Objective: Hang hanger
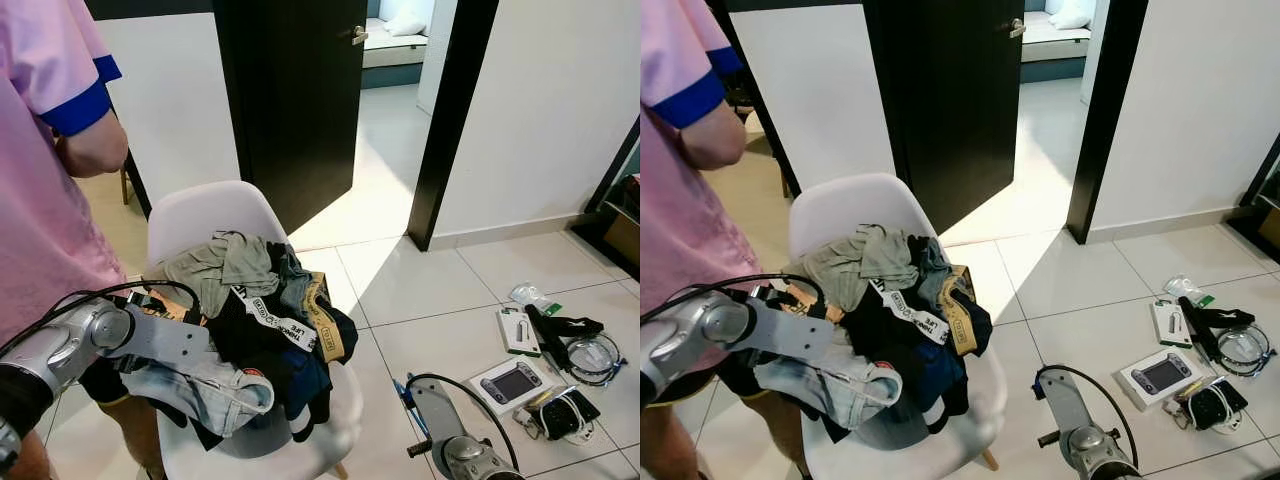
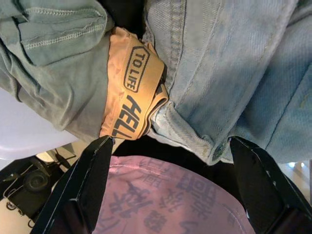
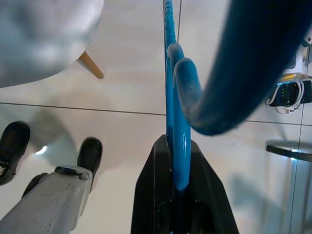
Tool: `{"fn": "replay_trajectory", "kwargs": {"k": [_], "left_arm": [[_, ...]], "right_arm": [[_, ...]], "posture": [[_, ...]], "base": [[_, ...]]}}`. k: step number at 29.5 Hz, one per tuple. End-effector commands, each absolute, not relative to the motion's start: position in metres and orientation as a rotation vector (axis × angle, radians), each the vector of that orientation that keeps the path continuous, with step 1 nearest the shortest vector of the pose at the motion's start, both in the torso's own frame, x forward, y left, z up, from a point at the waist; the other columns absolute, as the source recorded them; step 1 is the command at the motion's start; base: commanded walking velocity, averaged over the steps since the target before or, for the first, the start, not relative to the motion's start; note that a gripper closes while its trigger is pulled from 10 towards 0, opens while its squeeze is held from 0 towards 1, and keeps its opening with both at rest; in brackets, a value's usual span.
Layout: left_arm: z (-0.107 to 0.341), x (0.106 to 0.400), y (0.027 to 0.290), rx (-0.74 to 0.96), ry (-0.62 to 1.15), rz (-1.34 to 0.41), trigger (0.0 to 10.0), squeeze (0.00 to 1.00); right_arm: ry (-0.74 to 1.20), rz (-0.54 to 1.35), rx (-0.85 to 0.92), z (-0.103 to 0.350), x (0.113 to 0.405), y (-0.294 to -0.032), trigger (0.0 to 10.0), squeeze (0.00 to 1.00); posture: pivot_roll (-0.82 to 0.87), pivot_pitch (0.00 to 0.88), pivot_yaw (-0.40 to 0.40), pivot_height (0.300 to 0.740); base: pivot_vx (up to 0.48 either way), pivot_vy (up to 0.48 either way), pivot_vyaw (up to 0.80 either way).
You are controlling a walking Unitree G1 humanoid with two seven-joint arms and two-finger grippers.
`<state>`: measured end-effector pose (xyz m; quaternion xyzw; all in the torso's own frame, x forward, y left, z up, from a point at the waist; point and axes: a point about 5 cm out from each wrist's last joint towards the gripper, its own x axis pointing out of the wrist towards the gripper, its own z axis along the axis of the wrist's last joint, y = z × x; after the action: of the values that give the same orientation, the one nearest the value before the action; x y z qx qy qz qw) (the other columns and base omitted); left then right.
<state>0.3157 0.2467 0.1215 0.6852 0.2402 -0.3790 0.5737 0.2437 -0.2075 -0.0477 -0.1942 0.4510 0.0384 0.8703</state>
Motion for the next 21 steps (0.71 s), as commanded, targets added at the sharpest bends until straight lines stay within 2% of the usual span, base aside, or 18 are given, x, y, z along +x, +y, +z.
{"fn": "replay_trajectory", "kwargs": {"k": [1,21], "left_arm": [[0.1114,0.3128,0.2461,1.601,0.583,-0.907,10.0,0.00],[0.1016,0.3220,0.2450,1.602,0.483,-0.826,10.0,0.00]], "right_arm": [[0.940,0.083,-0.401,-0.0482,0.2434,-0.2057,10.0,0.00],[0.938,0.090,-0.404,-0.0483,0.2434,-0.2055,10.0,0.00]], "posture": [[0.06,0.000,0.021,0.740],[0.05,0.000,0.018,0.740]], "base": [[0.000,0.000,0.00],[0.000,0.000,0.00]]}}
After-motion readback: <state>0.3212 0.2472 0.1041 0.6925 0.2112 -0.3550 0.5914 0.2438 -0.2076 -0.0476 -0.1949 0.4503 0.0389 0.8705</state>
